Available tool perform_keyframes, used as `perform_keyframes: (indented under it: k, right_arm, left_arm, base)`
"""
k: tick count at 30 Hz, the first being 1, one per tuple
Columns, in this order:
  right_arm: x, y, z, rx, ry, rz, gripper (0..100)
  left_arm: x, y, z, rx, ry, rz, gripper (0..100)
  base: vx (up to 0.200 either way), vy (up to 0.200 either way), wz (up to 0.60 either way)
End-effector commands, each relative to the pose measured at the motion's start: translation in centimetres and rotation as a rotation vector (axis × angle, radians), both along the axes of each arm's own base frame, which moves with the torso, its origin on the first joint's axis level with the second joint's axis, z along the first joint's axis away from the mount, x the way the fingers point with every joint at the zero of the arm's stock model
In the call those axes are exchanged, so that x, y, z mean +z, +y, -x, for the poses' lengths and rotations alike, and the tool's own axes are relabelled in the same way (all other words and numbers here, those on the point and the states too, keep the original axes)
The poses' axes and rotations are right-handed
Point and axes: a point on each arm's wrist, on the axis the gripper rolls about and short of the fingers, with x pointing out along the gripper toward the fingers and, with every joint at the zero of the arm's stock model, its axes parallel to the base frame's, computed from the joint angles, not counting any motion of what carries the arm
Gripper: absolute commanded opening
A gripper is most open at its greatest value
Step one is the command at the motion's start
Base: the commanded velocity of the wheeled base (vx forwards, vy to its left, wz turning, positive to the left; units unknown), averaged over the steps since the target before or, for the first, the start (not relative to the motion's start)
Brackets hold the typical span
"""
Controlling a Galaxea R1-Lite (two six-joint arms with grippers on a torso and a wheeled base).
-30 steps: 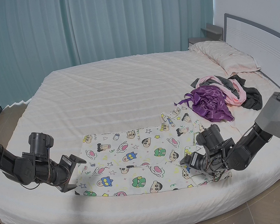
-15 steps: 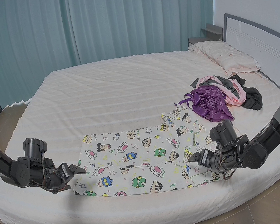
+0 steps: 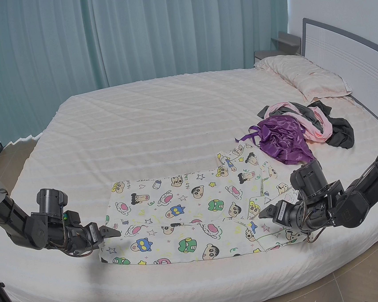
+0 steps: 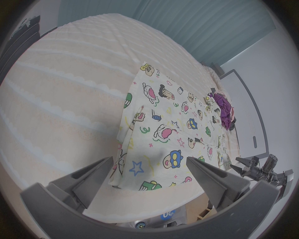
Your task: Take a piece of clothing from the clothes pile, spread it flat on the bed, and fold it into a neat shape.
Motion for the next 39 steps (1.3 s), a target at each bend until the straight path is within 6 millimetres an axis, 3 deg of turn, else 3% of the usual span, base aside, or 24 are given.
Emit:
perform_keyframes:
  k: [1, 10, 11, 39]
  right_arm:
    - [0.3, 0.0, 0.1, 0.002, -0.007, -0.005, 100]
    - [0.3, 0.0, 0.1, 0.003, -0.007, -0.006, 100]
    - [0.3, 0.0, 0.1, 0.002, -0.007, -0.006, 100]
    - [-0.2, -0.4, -0.1, -0.001, 0.006, 0.01, 100]
  left_arm:
    - [-1.3, 0.0, -0.4, -0.001, 0.031, 0.001, 100]
    - [-2.7, 0.1, -0.7, 0.005, 0.049, -0.006, 100]
    - [-2.8, 0.1, -0.7, 0.005, 0.054, -0.006, 0]
    - [-2.7, 0.4, 3.1, 0.016, 0.167, -0.086, 0]
  base:
    - [0.0, 0.0, 0.0]
    - [0.0, 0.0, 0.0]
    - [0.0, 0.0, 0.0]
    - [0.0, 0.0, 0.0]
